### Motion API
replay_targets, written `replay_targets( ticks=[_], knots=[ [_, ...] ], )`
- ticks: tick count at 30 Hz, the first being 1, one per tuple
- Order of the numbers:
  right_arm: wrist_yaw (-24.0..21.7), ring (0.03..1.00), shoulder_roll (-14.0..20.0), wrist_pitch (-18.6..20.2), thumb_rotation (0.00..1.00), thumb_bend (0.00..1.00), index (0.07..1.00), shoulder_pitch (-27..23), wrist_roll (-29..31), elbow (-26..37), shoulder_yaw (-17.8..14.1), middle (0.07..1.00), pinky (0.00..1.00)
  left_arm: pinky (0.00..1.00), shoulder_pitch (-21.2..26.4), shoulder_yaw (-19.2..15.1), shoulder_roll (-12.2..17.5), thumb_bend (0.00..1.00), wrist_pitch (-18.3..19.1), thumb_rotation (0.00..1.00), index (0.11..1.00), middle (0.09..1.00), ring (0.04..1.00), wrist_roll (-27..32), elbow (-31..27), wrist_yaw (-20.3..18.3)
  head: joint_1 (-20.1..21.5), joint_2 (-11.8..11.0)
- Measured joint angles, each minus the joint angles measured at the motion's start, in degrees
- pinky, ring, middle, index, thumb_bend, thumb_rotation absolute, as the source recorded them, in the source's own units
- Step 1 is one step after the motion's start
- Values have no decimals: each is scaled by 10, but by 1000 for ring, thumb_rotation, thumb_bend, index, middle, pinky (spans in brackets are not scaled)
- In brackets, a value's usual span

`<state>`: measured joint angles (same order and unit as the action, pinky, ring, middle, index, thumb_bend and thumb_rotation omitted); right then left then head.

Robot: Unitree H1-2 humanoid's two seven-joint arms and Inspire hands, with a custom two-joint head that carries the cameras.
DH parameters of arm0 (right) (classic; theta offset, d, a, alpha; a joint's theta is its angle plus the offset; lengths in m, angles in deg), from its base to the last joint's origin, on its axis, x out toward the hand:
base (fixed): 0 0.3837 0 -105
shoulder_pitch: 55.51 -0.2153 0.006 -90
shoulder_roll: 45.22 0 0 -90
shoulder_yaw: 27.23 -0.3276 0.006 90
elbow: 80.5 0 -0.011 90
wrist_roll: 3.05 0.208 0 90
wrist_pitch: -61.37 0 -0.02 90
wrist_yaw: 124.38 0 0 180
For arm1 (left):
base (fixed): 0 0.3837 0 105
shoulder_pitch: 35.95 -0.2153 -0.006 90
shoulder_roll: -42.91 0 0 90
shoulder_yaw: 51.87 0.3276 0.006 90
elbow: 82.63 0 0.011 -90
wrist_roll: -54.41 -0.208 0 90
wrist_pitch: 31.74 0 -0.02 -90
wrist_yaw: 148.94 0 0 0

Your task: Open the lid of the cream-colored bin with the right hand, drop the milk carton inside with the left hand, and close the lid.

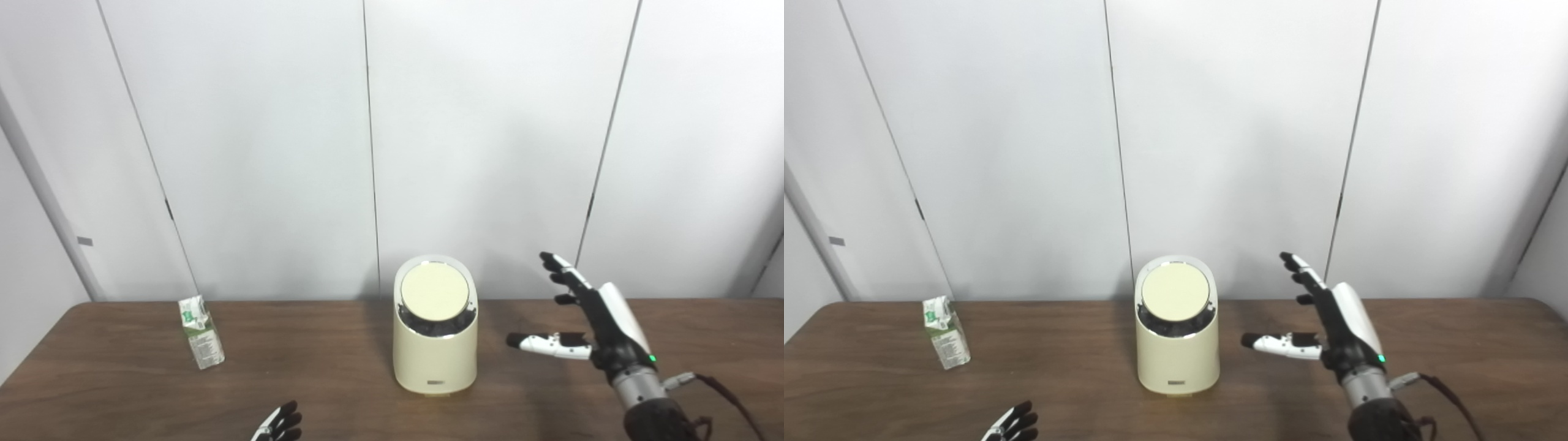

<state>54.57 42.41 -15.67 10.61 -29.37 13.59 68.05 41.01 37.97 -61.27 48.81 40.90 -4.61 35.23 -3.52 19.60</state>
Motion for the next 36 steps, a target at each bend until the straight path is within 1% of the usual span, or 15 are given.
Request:
replay_targets(
  ticks=[3, 5, 6, 8, 11, 13, 15, 19, 23, 24, 25, 28, 31, 34, 36],
  knots=[
    [-3, 889, 0, 3, 330, 750, 912, -7, -2, 1, 2, 908, 763, 772, 0, 0, 0, 269, 0, 320, 910, 860, 821, 1, 0, 0, 0, 1],
    [-4, 890, 0, 3, 336, 745, 916, -12, -3, 1, 2, 914, 759, 790, 0, 0, 0, 270, 0, 345, 908, 858, 824, -1, 0, 0, -1, 1],
    [-4, 892, 0, 3, 340, 744, 918, -15, -4, 1, 4, 916, 761, 783, 0, 0, 0, 272, 0, 352, 907, 858, 824, -1, 0, 0, -1, 1],
    [-4, 889, -2, 2, 339, 752, 914, -21, -4, 0, 6, 915, 758, 770, 0, 0, 0, 268, 0, 338, 909, 859, 820, -1, 0, 0, -1, 1],
    [-3, 884, -12, 2, 349, 771, 911, -36, -3, -6, 7, 914, 745, 777, 0, -1, 0, 274, 0, 347, 915, 864, 826, 1, 0, 0, 2, 1],
    [-2, 888, -19, 1, 346, 782, 914, -49, -2, -12, 9, 919, 762, 769, 0, -1, 0, 272, 0, 352, 915, 865, 824, 3, 0, 0, 2, 1],
    [-1, 889, -26, 0, 350, 782, 915, -64, -1, -26, 11, 918, 774, 764, 0, 0, 0, 272, 0, 350, 914, 861, 821, 3, 0, 0, 1, 0],
    [6, 883, -37, 1, 368, 776, 912, -93, -3, -56, 16, 915, 766, 758, 0, 0, 0, 281, 0, 340, 917, 863, 823, 5, 0, 0, 1, 0],
    [17, 872, -45, 4, 387, 799, 916, -122, -21, -80, 24, 912, 735, 753, 0, 0, 0, 271, 0, 352, 924, 866, 826, 6, 0, 0, 3, 2],
    [19, 869, -46, 4, 396, 806, 917, -128, -25, -87, 27, 910, 732, 770, 0, 0, 0, 272, 0, 353, 929, 865, 828, 6, 0, 0, 1, 3],
    [20, 866, -48, 5, 401, 811, 917, -135, -27, -92, 29, 908, 728, 792, 0, 0, 0, 266, 0, 357, 948, 869, 839, 6, 0, 0, 1, 3],
    [26, 855, -51, 5, 403, 816, 913, -145, -35, -110, 33, 902, 709, 786, 0, 0, 0, 249, -1, 386, 993, 883, 853, 11, 0, -2, 0, 5],
    [37, 830, -52, 4, 397, 833, 903, -147, -46, -129, 42, 882, 696, 779, 0, 0, 0, 232, 0, 393, 1000, 892, 855, 23, -1, -2, 0, 8],
    [38, 842, -52, 4, 326, 835, 898, -147, -50, -147, 51, 892, 737, 771, 0, 0, 0, 229, -1, 353, 1000, 891, 850, 28, -1, -2, 0, 8],
    [38, 855, -52, 4, 297, 835, 902, -147, -51, -152, 56, 897, 760, 775, 0, 0, 0, 229, -1, 362, 1000, 895, 856, 29, -1, -2, 1, 11]
  ],
)
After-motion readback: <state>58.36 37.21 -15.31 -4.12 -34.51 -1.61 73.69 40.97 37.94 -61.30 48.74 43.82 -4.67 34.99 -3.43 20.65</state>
